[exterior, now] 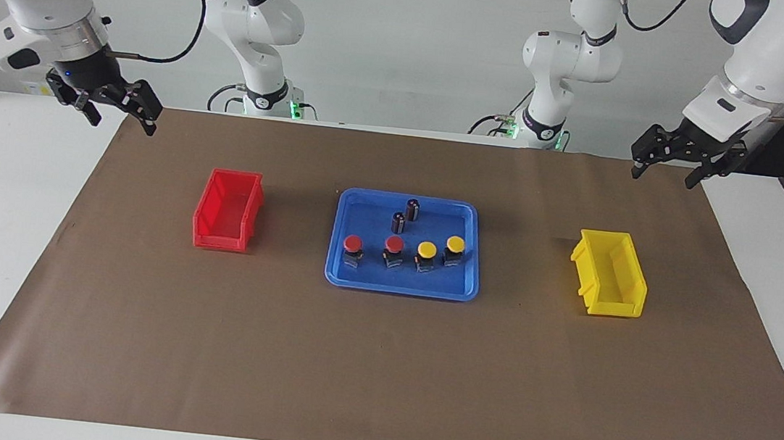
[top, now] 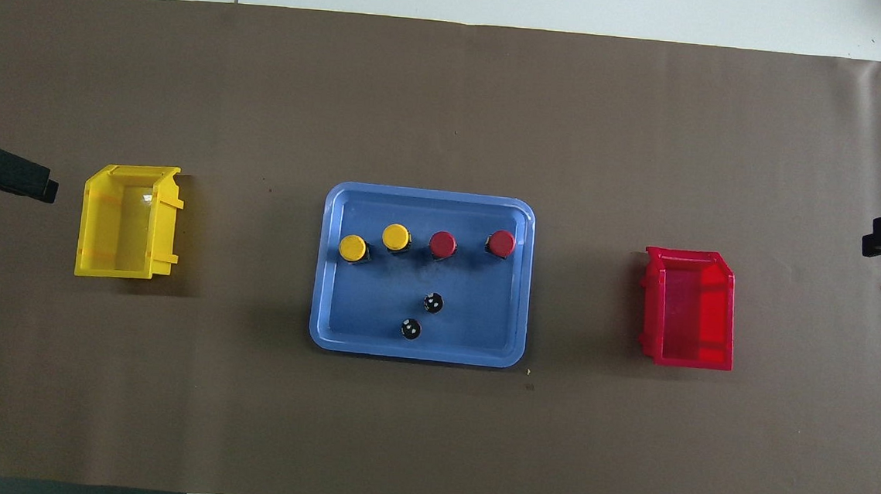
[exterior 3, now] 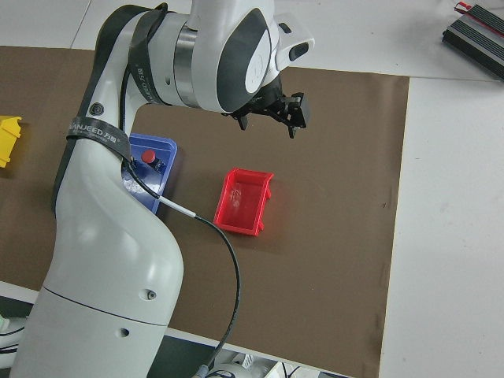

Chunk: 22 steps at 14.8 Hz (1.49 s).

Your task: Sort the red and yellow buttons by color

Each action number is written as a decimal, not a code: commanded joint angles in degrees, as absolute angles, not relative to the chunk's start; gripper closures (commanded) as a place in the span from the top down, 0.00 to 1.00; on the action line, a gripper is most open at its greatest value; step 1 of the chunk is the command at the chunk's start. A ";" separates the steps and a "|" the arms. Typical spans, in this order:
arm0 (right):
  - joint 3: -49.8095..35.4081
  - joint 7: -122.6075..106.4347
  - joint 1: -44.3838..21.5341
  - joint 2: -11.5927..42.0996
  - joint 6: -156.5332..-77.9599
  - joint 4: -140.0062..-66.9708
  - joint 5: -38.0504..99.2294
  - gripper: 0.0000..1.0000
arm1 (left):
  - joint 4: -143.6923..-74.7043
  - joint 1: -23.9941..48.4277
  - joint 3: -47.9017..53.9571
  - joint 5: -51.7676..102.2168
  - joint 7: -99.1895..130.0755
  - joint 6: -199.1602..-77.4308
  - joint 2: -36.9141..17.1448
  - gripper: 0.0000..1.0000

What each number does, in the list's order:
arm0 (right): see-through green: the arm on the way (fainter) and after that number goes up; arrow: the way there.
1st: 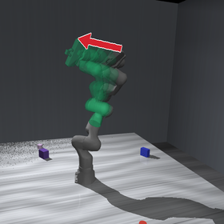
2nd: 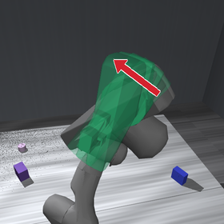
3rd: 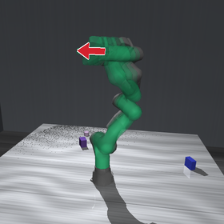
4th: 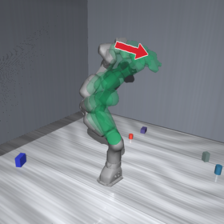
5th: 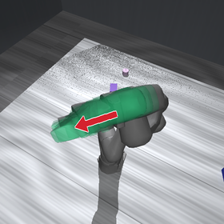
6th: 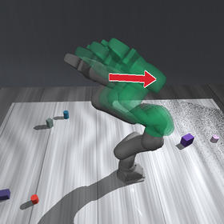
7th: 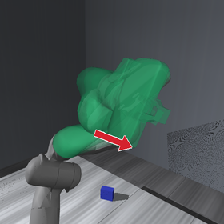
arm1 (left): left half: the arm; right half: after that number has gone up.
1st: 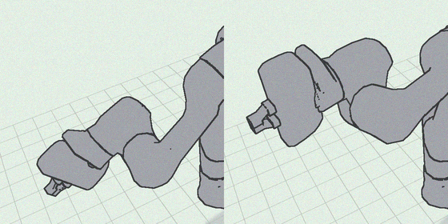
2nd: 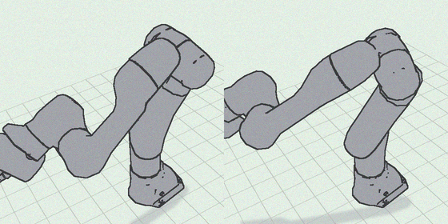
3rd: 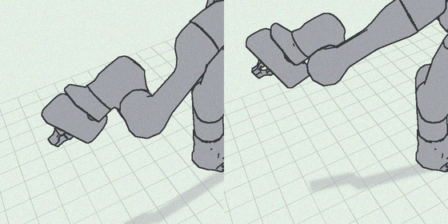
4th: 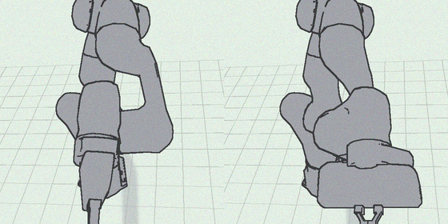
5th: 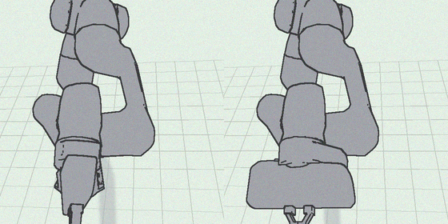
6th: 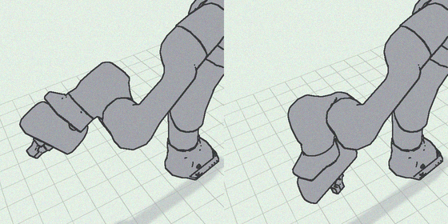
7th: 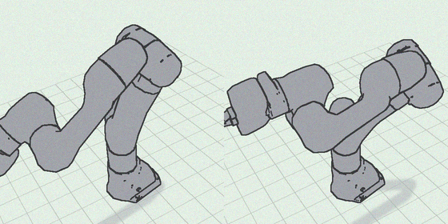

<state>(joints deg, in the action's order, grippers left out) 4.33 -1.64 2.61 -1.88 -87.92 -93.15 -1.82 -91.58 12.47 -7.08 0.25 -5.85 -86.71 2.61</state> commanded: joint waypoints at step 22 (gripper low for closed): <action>-2.90 31.73 -22.75 17.69 -116.23 -95.30 -0.62 0.95 | -92.55 12.83 -7.47 -0.44 -5.80 -86.04 3.60 1.00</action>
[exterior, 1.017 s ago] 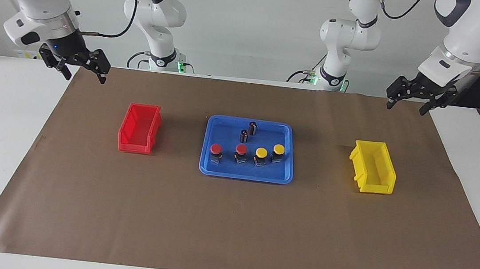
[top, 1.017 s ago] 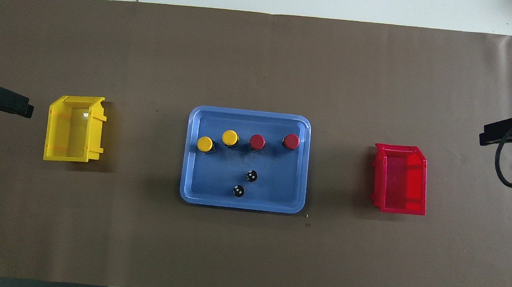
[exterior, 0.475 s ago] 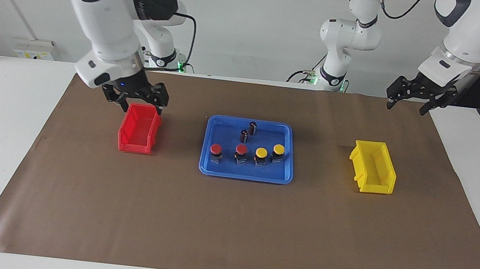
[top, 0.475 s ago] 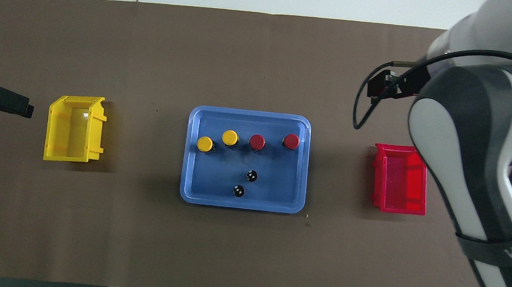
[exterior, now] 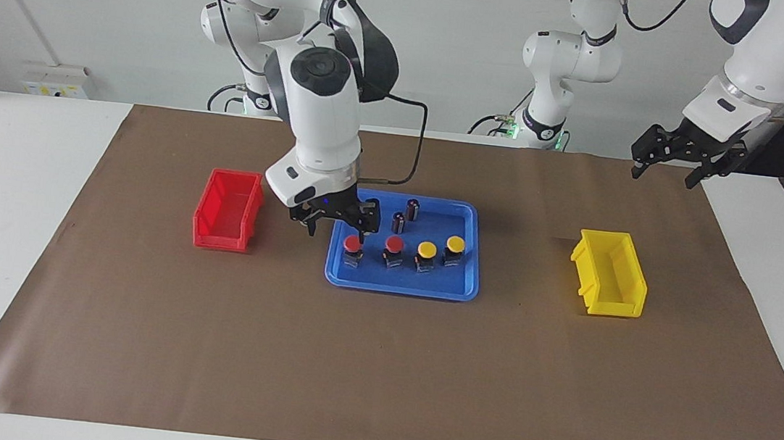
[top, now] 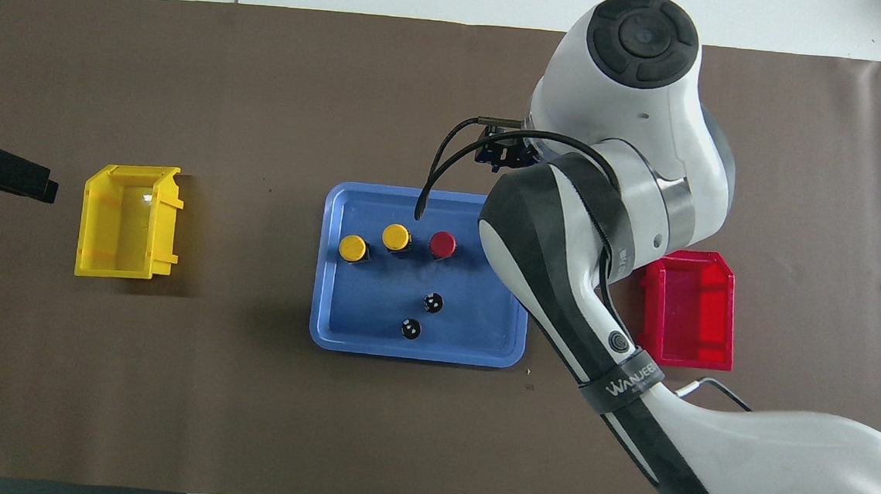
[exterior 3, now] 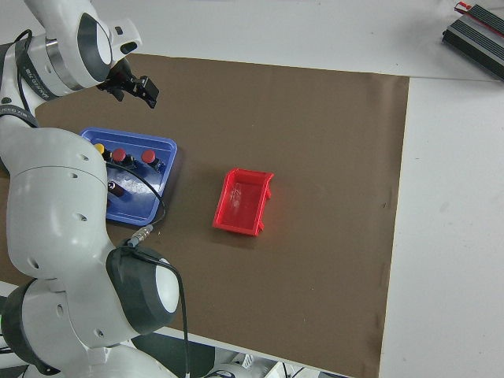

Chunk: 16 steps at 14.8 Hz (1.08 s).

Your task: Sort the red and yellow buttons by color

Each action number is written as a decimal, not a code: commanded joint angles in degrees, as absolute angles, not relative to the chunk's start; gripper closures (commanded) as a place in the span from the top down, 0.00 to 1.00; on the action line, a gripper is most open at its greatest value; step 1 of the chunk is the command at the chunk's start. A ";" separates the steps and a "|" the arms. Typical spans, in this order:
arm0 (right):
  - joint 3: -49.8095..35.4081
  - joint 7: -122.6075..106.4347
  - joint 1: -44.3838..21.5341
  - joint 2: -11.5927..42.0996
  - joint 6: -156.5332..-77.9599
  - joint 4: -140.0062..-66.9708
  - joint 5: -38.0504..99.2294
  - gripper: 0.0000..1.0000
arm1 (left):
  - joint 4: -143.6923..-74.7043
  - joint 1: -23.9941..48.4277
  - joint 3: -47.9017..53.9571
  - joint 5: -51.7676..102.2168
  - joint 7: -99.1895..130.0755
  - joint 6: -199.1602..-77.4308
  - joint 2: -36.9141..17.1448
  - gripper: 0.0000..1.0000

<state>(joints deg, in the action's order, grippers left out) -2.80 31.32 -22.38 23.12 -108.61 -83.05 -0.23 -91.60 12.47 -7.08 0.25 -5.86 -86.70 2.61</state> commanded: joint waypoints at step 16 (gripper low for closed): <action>-2.90 31.38 -24.96 18.28 -126.99 -106.26 -0.79 0.80 | -92.46 12.83 -7.47 -0.79 -4.13 -86.57 3.43 1.00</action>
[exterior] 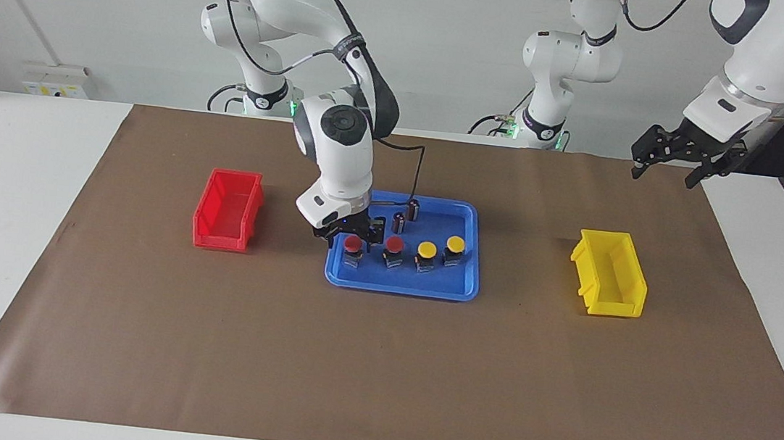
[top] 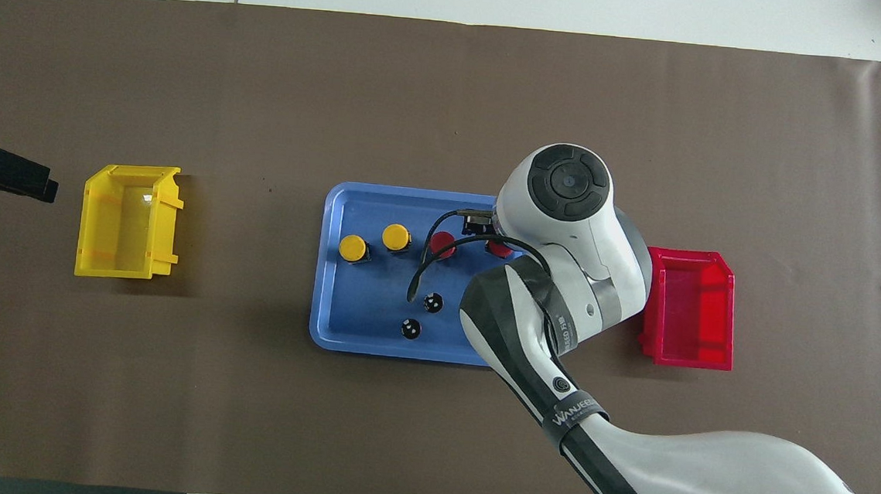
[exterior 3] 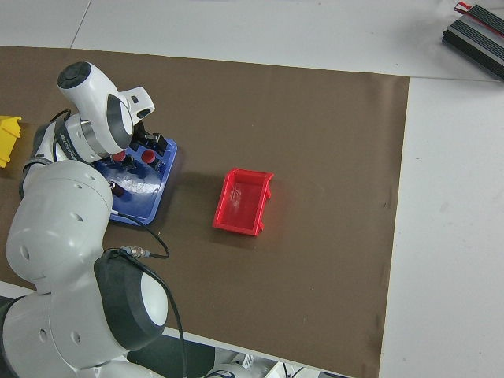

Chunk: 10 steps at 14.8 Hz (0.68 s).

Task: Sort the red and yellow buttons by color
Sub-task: 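Reach the right gripper to the tray and grasp a red button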

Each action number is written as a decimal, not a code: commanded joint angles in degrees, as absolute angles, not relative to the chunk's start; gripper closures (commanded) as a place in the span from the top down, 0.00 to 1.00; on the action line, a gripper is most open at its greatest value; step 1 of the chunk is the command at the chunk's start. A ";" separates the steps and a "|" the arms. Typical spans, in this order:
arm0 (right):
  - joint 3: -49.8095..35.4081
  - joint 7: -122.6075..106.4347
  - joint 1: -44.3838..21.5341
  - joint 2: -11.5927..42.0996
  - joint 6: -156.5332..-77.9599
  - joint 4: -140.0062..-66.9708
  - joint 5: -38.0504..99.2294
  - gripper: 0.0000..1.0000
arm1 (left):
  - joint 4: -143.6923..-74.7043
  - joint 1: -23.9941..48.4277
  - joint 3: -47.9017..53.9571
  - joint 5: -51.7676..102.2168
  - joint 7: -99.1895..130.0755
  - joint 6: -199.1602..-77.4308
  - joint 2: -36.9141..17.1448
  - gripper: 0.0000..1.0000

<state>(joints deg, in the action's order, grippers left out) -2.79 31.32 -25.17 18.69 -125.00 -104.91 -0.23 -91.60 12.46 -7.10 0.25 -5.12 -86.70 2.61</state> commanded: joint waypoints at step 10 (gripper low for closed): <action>-2.90 31.11 -25.05 18.28 -129.02 -107.67 -0.79 0.51 | -92.55 12.92 -7.47 -0.79 -4.04 -86.48 3.52 1.00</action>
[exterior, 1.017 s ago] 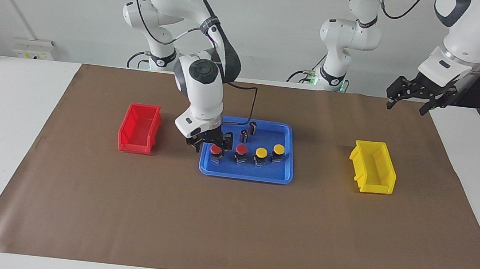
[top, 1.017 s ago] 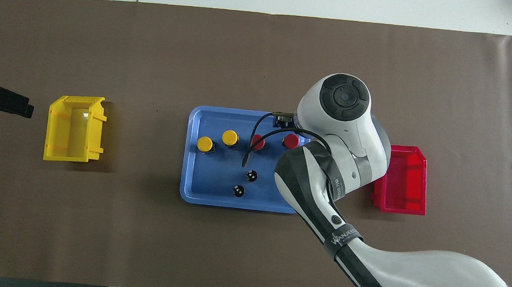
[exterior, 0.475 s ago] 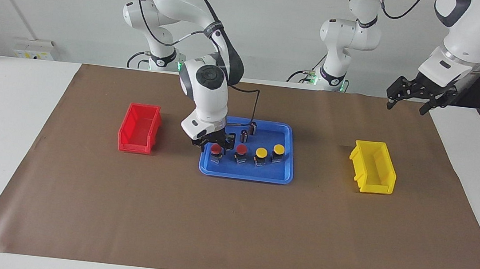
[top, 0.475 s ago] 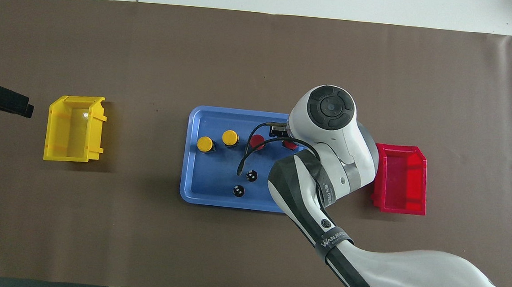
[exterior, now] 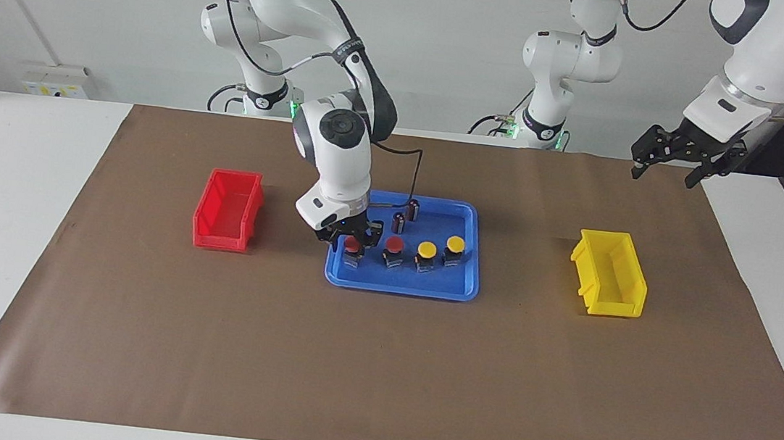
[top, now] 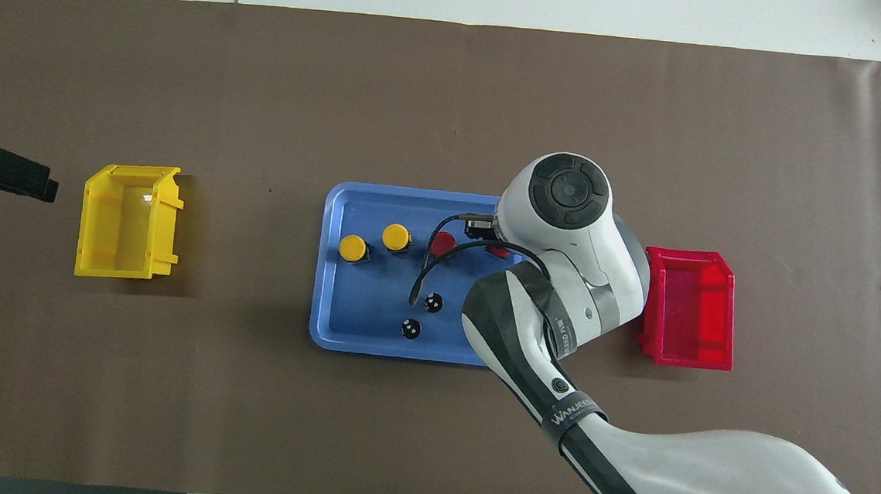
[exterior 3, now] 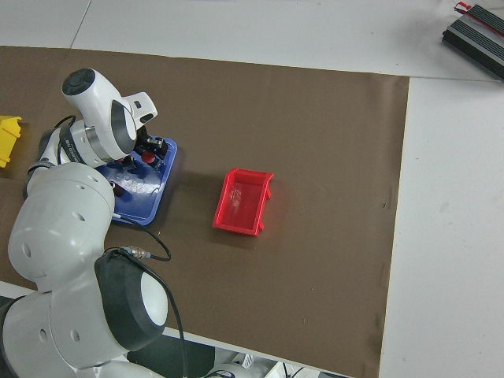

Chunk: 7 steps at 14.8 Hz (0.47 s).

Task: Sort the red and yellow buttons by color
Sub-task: 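Reach the right gripper to the tray and grasp a red button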

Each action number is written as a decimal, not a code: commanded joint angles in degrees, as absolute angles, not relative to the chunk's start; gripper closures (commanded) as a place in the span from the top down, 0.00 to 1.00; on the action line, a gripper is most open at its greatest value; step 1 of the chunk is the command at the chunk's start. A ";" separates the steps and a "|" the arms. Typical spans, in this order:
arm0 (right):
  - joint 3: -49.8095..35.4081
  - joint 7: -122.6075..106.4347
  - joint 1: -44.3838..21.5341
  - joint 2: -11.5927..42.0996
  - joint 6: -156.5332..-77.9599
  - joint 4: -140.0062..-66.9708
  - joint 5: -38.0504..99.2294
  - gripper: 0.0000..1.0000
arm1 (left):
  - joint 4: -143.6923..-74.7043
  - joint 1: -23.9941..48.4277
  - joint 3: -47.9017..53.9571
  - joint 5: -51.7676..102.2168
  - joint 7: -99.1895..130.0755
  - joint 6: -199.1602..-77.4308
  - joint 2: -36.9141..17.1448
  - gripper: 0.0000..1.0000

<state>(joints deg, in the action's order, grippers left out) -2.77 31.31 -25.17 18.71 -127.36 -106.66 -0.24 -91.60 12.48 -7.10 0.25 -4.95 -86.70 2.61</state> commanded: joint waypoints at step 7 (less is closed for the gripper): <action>-3.08 30.94 -25.05 18.46 -127.19 -105.39 -0.79 0.17 | -93.42 12.92 -7.38 -0.88 -0.63 -89.54 3.52 1.00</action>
